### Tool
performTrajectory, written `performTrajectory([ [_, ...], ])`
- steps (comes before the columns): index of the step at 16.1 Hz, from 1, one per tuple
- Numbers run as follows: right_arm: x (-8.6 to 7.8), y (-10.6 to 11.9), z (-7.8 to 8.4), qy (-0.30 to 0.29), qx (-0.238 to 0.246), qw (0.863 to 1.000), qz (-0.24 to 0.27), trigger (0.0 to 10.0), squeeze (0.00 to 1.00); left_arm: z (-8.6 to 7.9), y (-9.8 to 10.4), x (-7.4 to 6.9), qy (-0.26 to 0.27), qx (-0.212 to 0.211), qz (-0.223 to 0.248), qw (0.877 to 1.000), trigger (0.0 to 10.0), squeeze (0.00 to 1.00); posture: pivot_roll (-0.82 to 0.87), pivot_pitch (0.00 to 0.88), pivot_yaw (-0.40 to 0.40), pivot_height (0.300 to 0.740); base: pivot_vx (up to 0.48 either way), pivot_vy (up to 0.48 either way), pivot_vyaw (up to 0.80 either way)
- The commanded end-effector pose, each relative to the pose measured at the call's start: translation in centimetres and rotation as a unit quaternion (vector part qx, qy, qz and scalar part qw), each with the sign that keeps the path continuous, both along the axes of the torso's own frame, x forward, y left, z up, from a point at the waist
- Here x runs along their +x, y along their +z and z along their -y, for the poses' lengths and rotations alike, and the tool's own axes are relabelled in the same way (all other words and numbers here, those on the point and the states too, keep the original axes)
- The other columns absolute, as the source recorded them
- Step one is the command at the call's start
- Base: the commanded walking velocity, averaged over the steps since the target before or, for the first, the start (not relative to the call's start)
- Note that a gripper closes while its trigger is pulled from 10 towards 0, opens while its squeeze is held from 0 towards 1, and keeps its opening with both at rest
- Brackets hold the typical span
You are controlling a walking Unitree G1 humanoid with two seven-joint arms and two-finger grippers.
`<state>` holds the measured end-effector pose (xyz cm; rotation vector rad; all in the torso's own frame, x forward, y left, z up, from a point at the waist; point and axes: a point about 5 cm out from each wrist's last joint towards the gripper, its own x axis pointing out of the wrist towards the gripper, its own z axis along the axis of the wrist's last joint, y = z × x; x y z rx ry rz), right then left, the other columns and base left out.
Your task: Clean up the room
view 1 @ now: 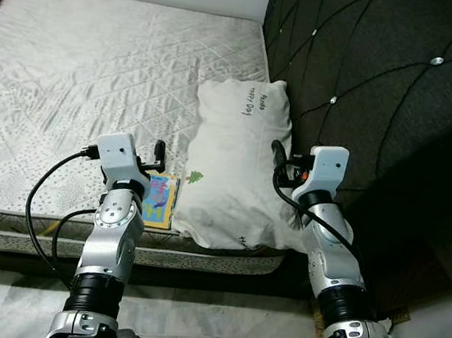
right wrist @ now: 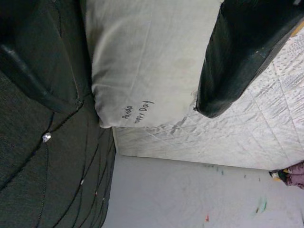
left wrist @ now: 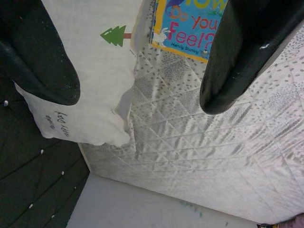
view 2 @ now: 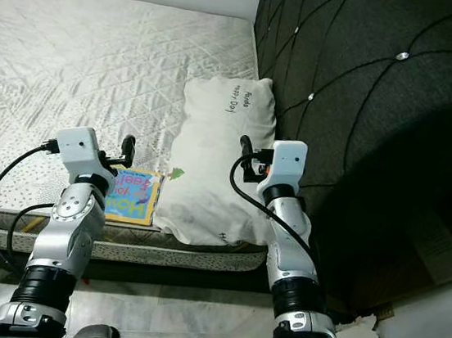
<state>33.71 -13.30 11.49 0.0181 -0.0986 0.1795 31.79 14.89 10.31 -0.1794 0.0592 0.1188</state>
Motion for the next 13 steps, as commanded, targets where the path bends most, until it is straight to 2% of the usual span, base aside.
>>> performTrajectory([
  [1, 0.13, 0.22, -0.15, 0.005, 0.001, 1.0, 0.002, 10.0, 0.0, 0.1, 0.07, 0.16, 0.0, -0.004, 0.001, 1.0, 10.0, 0.0, -0.02, 0.054, -0.068, 0.74, 0.0, 0.0, 0.0],
  [3, 0.13, 0.22, -0.18, 0.007, -0.001, 1.0, 0.003, 10.0, 0.0, 0.2, 0.08, 0.19, -0.004, -0.01, 0.003, 1.0, 10.0, 0.0, -0.02, 0.048, -0.068, 0.74, 0.0, 0.171, 0.0],
  [13, 0.11, 0.23, -0.32, 0.012, -0.005, 1.0, 0.005, 10.0, 0.0, 0.27, 0.0, 0.23, -0.006, -0.016, 0.002, 1.0, 10.0, 0.0, -0.02, 0.044, -0.069, 0.74, 0.0, 0.475, 0.0],
])
